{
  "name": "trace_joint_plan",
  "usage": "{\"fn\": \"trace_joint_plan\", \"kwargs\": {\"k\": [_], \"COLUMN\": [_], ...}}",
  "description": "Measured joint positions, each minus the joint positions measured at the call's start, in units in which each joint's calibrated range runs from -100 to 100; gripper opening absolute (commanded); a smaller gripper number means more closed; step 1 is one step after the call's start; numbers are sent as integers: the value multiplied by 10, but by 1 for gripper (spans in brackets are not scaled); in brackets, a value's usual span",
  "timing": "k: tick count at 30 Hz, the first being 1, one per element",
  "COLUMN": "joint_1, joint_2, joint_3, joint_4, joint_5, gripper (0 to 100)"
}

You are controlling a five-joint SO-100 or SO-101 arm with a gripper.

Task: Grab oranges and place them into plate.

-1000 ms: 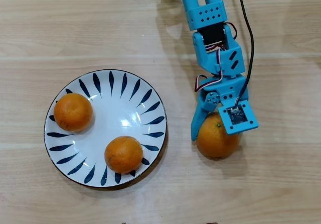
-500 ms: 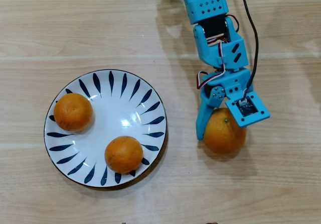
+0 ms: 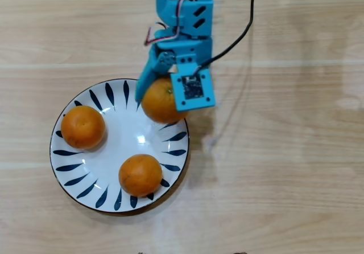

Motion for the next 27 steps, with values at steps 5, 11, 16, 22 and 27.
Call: {"fn": "trace_joint_plan", "kwargs": {"k": [5,11,16,22,27], "joint_1": [72,111,107,74,68], "joint_2": [-3,-3,-3,-7,-7], "joint_3": [28,28,28,26,26], "joint_4": [6,6,-25,-43,-43], "joint_5": [28,45,46,50,50], "gripper": [25,34,47,58,59]}}
